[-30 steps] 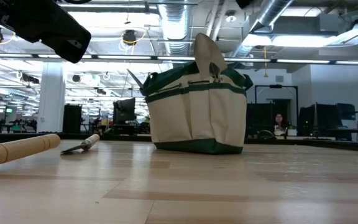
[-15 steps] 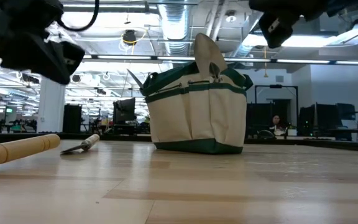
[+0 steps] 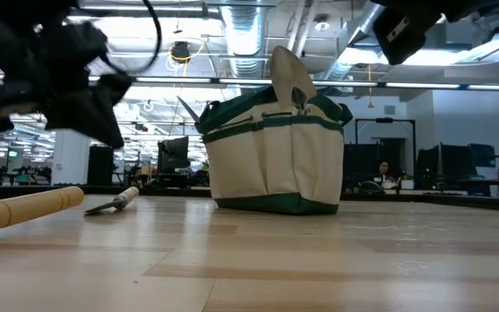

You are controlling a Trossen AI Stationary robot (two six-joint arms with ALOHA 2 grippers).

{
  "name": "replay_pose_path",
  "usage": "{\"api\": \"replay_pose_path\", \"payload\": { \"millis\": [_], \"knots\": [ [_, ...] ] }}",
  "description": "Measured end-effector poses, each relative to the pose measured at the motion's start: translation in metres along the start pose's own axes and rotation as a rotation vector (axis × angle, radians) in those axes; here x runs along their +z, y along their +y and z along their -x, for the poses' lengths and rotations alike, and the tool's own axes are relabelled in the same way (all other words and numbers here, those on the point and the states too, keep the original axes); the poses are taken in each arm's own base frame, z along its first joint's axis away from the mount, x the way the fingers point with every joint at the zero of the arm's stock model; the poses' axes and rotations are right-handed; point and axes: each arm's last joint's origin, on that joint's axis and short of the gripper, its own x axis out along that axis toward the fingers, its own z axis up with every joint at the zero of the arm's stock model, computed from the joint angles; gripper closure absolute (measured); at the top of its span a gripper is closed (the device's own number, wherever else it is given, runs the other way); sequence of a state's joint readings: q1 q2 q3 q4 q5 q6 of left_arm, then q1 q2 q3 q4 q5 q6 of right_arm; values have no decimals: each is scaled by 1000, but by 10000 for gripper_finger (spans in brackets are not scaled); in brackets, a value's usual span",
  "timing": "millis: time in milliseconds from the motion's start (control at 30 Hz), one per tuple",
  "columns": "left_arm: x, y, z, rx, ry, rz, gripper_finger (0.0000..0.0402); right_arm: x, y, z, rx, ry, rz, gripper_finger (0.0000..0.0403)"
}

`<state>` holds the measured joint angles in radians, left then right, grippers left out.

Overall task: Pick & Place Garden tools in Gardening bag
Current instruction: Put the top trowel into the gardening bag

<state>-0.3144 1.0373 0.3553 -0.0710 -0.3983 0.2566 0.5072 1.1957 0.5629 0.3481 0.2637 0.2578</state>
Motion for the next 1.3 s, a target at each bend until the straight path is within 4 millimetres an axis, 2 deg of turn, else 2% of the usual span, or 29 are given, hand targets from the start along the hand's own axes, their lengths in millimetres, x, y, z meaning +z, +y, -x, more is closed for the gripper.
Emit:
{"api": "replay_pose_path", "payload": {
  "millis": [167,267,367,467,833,1133,1300],
  "knots": [
    [-9,6,-16,18,99,-58,400,-1,4,1,16,7,0,403],
    [-9,14,-21,62,96,-101,400,-3,5,1,16,16,5,403],
    [-8,24,-27,101,67,-60,400,-3,4,1,-11,19,8,403],
    [-10,30,-35,63,50,-24,400,-4,3,1,-35,20,10,403],
    [-32,32,-58,47,217,7,400,-5,3,1,-37,25,12,403],
    [-28,24,-55,-34,179,55,400,-6,3,1,-43,44,19,403],
    [-31,18,-47,-65,234,125,400,-7,2,1,-45,52,24,403]
  ]
}}
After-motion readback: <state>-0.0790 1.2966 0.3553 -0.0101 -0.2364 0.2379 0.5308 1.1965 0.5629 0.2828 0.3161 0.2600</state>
